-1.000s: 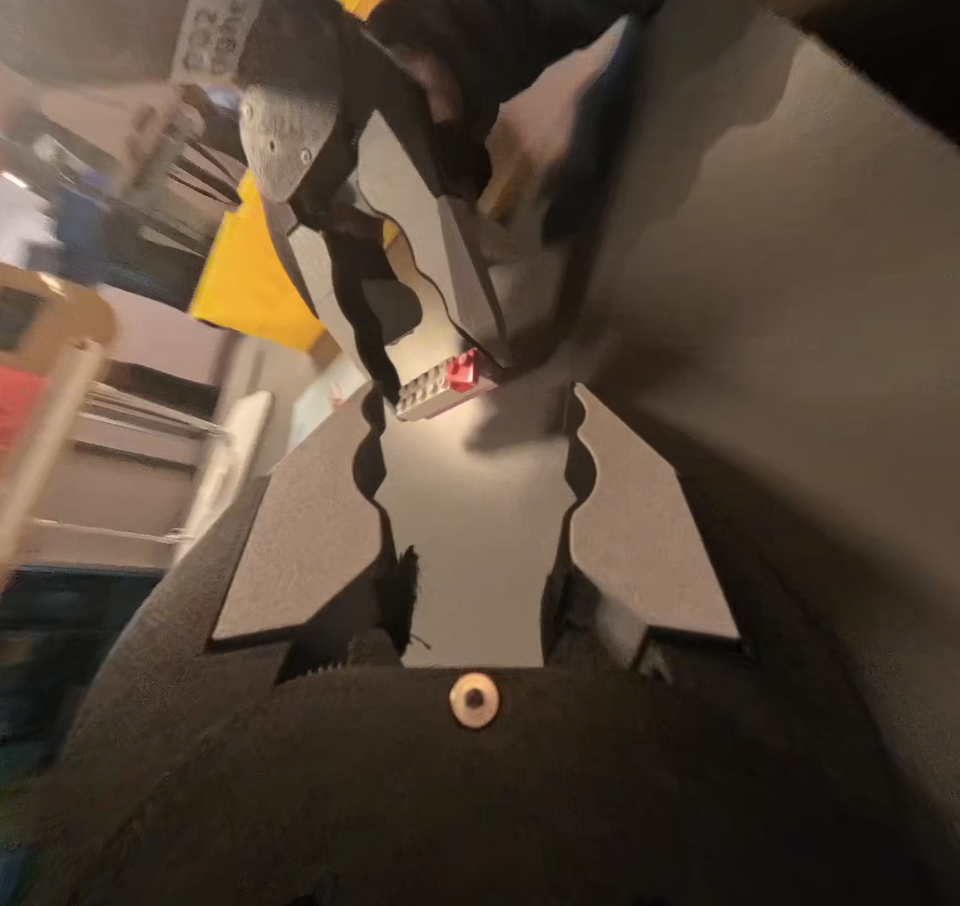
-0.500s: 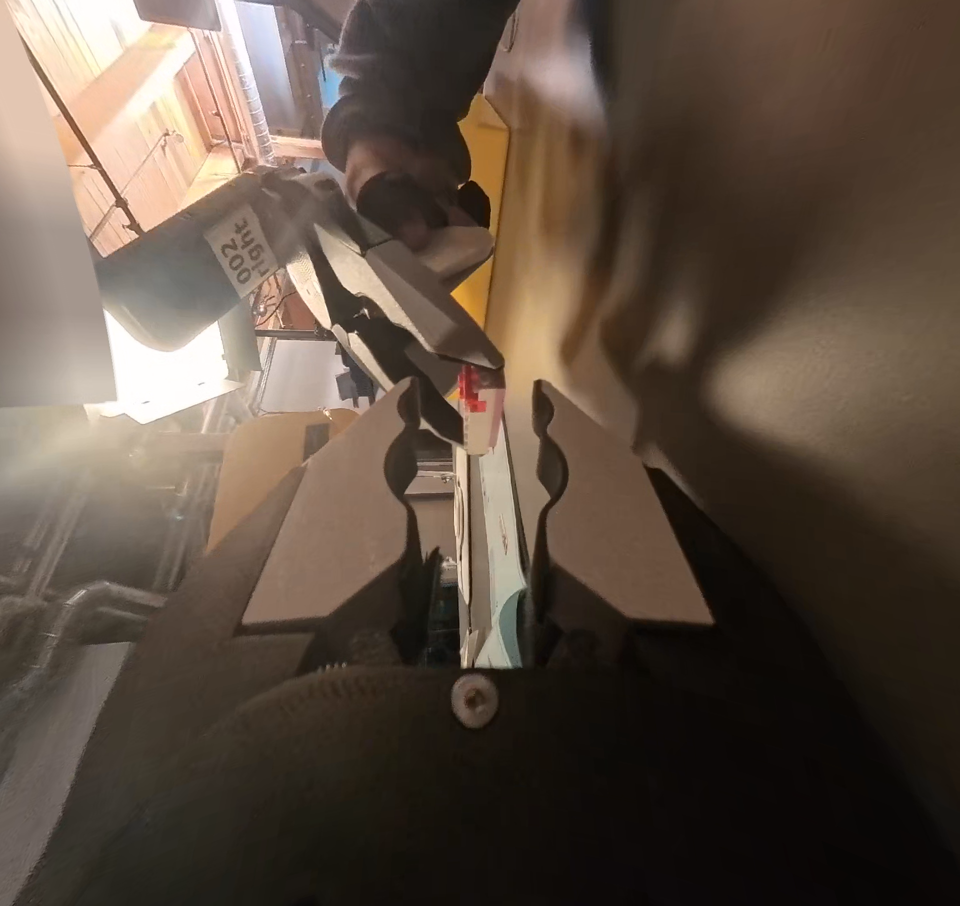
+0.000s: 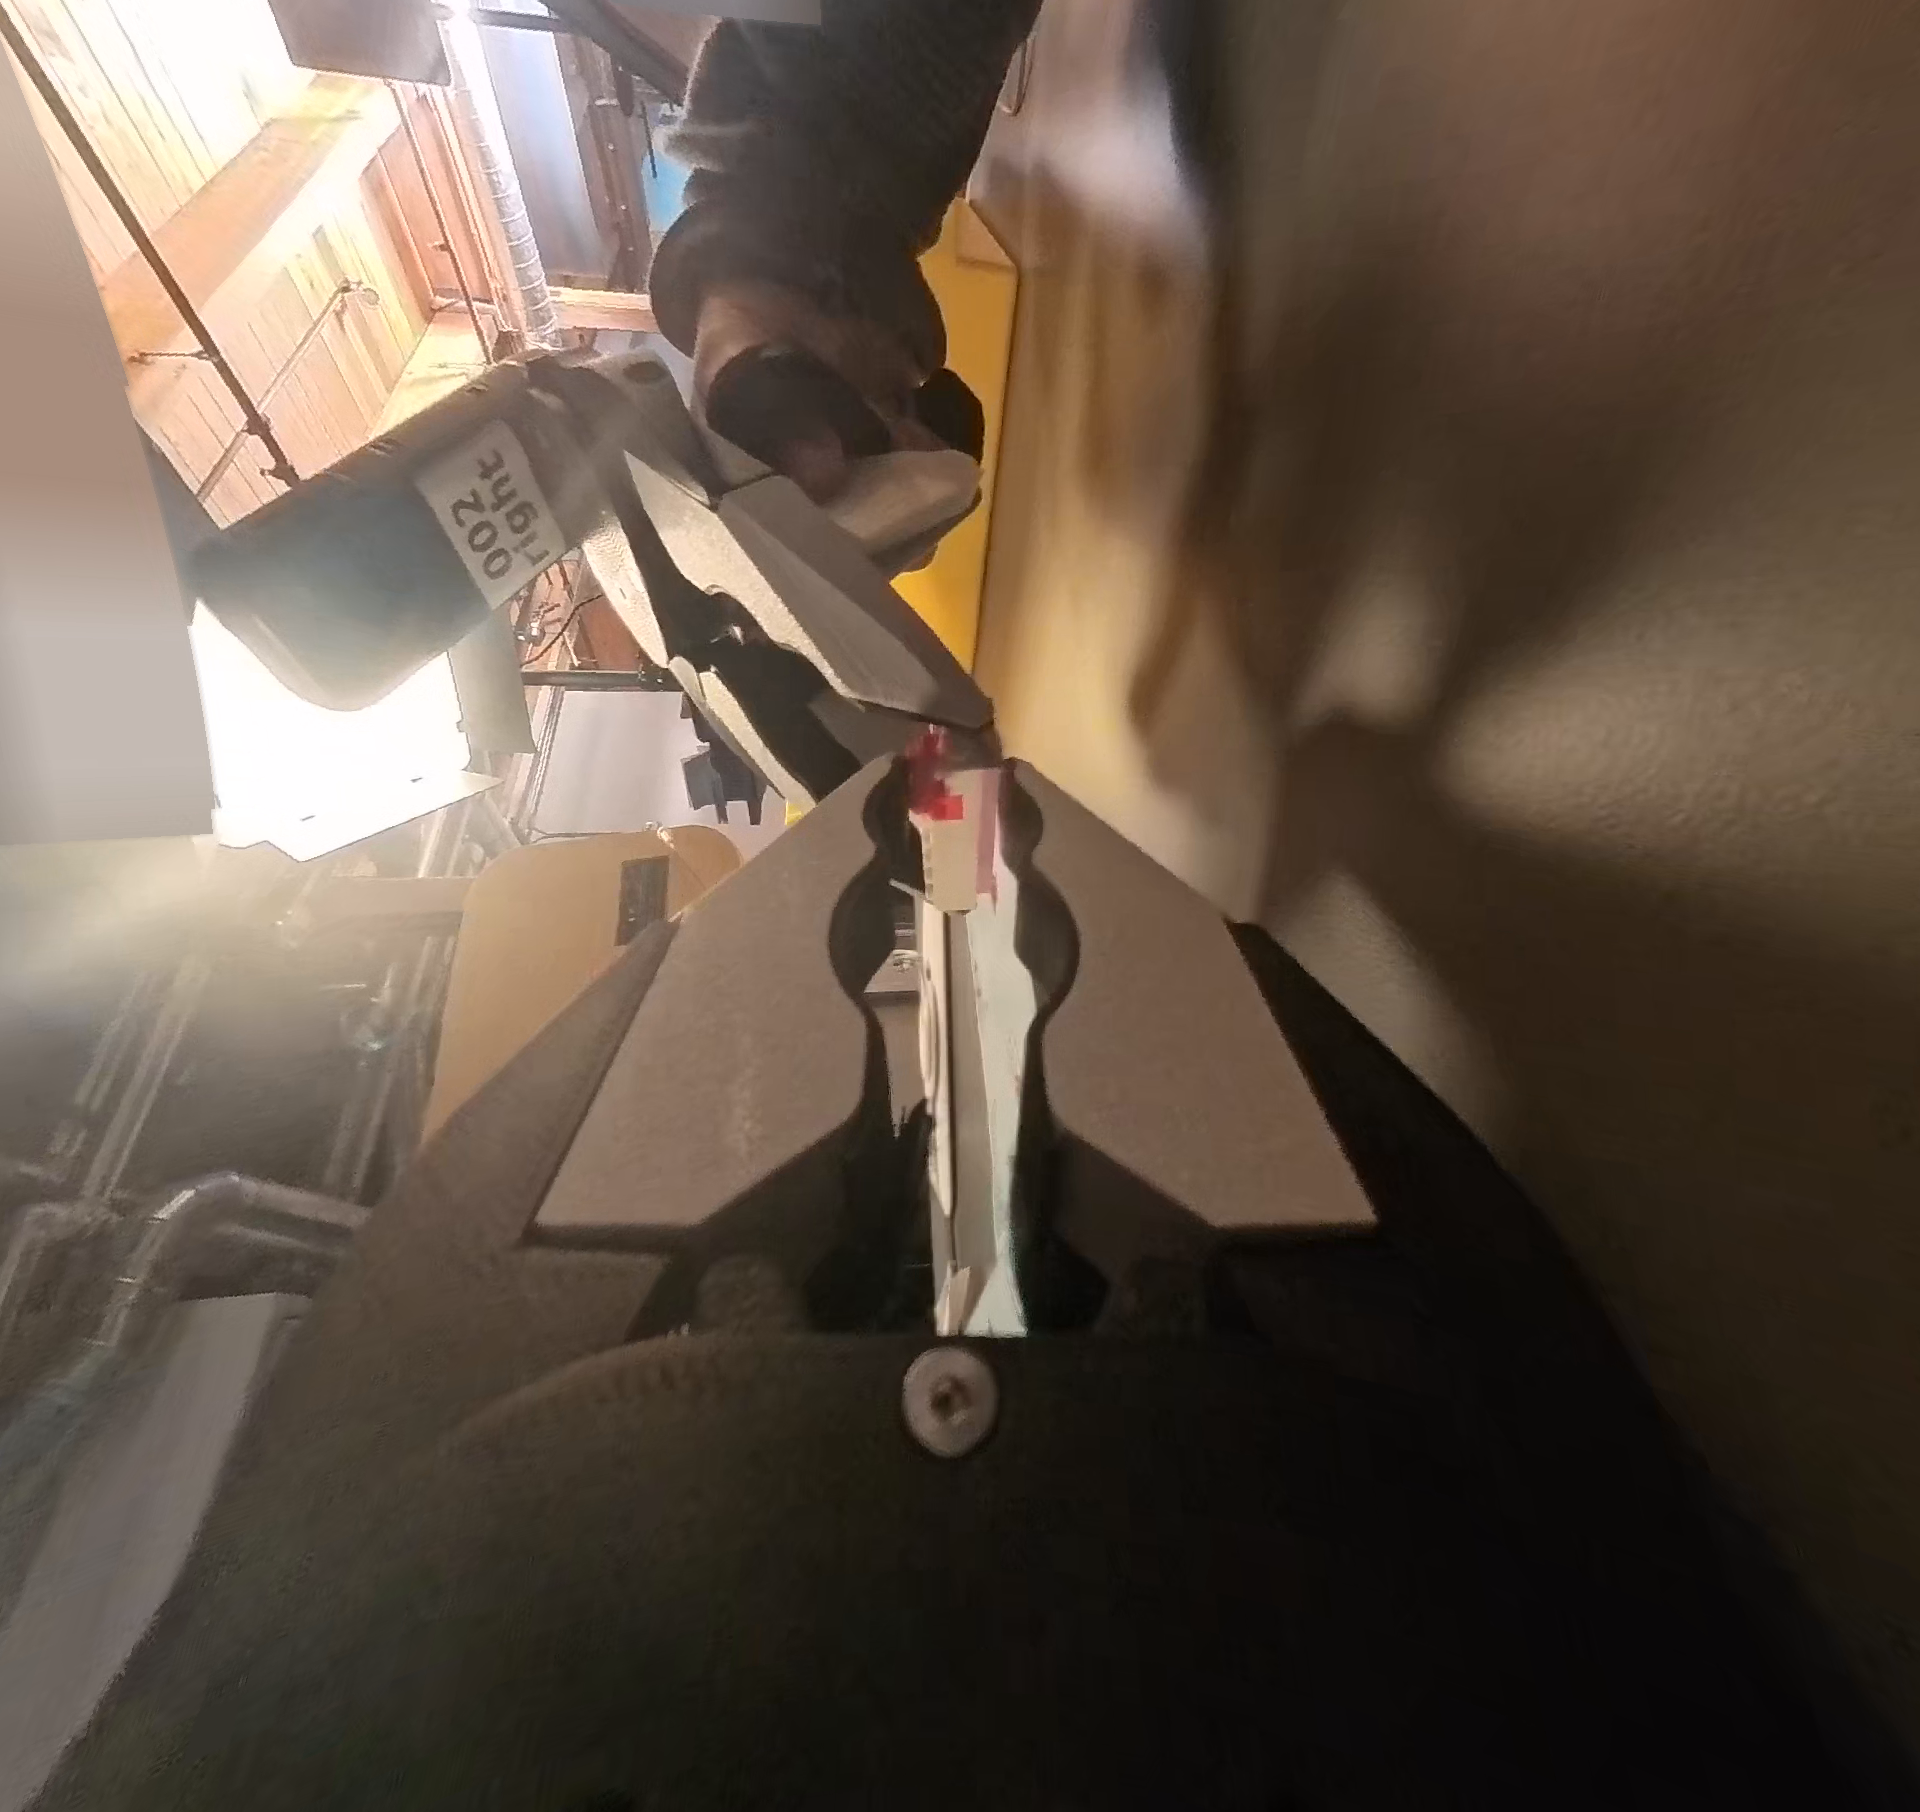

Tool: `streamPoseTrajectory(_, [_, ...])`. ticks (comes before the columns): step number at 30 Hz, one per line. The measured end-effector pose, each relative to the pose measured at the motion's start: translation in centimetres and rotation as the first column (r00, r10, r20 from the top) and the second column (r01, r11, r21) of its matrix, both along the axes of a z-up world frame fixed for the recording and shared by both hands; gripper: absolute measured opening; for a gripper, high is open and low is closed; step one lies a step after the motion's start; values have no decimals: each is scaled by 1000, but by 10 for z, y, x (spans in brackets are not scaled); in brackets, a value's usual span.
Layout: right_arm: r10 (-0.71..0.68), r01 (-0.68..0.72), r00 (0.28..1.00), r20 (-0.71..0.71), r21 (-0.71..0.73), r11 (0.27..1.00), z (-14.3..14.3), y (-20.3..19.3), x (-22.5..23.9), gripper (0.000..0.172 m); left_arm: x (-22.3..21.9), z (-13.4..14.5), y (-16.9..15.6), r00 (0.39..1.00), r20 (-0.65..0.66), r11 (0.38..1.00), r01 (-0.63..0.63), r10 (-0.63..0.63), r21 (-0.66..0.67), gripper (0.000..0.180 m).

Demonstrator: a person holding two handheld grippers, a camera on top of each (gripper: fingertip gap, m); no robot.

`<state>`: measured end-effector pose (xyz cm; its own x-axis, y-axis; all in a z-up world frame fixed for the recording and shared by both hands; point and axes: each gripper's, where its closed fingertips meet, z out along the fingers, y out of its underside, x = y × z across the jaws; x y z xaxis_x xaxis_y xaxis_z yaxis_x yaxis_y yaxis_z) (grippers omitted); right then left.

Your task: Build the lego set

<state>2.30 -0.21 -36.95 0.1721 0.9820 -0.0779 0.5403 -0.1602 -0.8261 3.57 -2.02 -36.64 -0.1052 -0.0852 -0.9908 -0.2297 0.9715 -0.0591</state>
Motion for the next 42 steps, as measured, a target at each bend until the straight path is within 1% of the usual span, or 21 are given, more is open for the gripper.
streamPoseTrajectory(6, [-4, 4, 1000, 0, 1, 1000, -2, 1, 1, 61, 1, -2, 2, 999, -32, 1000, -21, 22, 19, 16])
streamPoseTrajectory(9, [-35, 35, 999, -22, 28, 999, -1, 7, 1, 61, 1, -2, 8, 997, -50, 998, -64, 63, -16, 15])
streamPoseTrajectory(10, [-57, 60, 997, -51, 62, 996, 3, 12, 1, 63, 1, 0, 12, 996, -40, 996, -82, 81, -34, 15])
streamPoseTrajectory(11, [-72, 79, 995, -70, 109, 991, 6, 17, 1, 73, 1, 1, 15, 995, -37, 993, -94, 92, -72, 14])
streamPoseTrajectory(12, [-86, 97, 994, -66, 169, 981, 7, 21, 2, 81, 1, 3, 18, 994, -29, 986, -107, 104, -127, 14])
streamPoseTrajectory(13, [-100, 110, 994, -52, 247, 963, 7, 25, 4, 85, 1, 7, 22, 993, -18, 974, -117, 116, -194, 14])
streamPoseTrajectory(14, [-111, 118, 993, -39, 330, 937, 7, 29, 4, 85, 1, 10, 25, 992, -10, 956, -120, 122, -268, 14])
streamPoseTrajectory(15, [-123, 123, 992, -26, 403, 907, 6, 32, 4, 84, 0, 12, 28, 992, -2, 931, -118, 125, -346, 14])
streamPoseTrajectory(18, [-170, 119, 985, 33, 583, 804, 3, 42, 1, 68, -2, 20, 34, 993, 16, 835, -91, 118, -542, 14])
streamPoseTrajectory(21, [-190, 93, 979, 68, 681, 726, 1, 46, -4, 41, -4, 25, 35, 995, 29, 760, -57, 100, -648, 14])
streamPoseTrajectory(23, [-209, 90, 975, 73, 733, 674, 3, 49, -4, 18, -4, 26, 32, 996, 29, 729, -39, 81, -684, 14])
streamPoseTrajectory(24, [-204, 78, 976, 80, 743, 665, 3, 49, -4, 15, -4, 26, 31, 997, 27, 720, -34, 73, -694, 13])
streamPoseTrajectory(29, [-207, 50, 970, 125, 733, 679, 1, 47, -3, 14, -3, 25, 30, 997, -2, 691, -52, 72, -721, 13])
streamPoseTrajectory(34, [-216, 37, 967, 138, 761, 648, 1, 48, -4, 14, -4, 24, 30, 997, -13, 742, -70, 82, -667, 13])
streamPoseTrajectory(36, [-220, 36, 967, 129, 785, 619, 3, 48, -5, 14, -5, 25, 29, 998, 20, 760, -38, 67, -648, 14])
streamPoseTrajectory(38, [-233, 28, 963, 136, 809, 588, 3, 49, -5, 14, -6, 25, 29, 997, 53, 764, -9, 57, -645, 14])
streamPoseTrajectory(39, [-245, 25, 959, 139, 825, 565, 4, 51, -4, 14, -6, 24, 28, 997, 63, 765, 0, 53, -644, 22])
streamPoseTrajectory(40, [-257, 18, 956, 144, 842, 539, 5, 53, -3, 14, -6, 20, 27, 998, 42, 754, -11, 51, -656, 39])
streamPoseTrajectory(41, [-273, 19, 952, 140, 862, 507, 8, 54, -1, 14, -6, 17, 28, 998, 16, 728, -32, 59, -685, 51])
streamPoseTrajectory(42, [-293, 22, 947, 133, 882, 470, 11, 57, 2, 14, -5, 16, 30, 997, 0, 687, -50, 73, -724, 61])
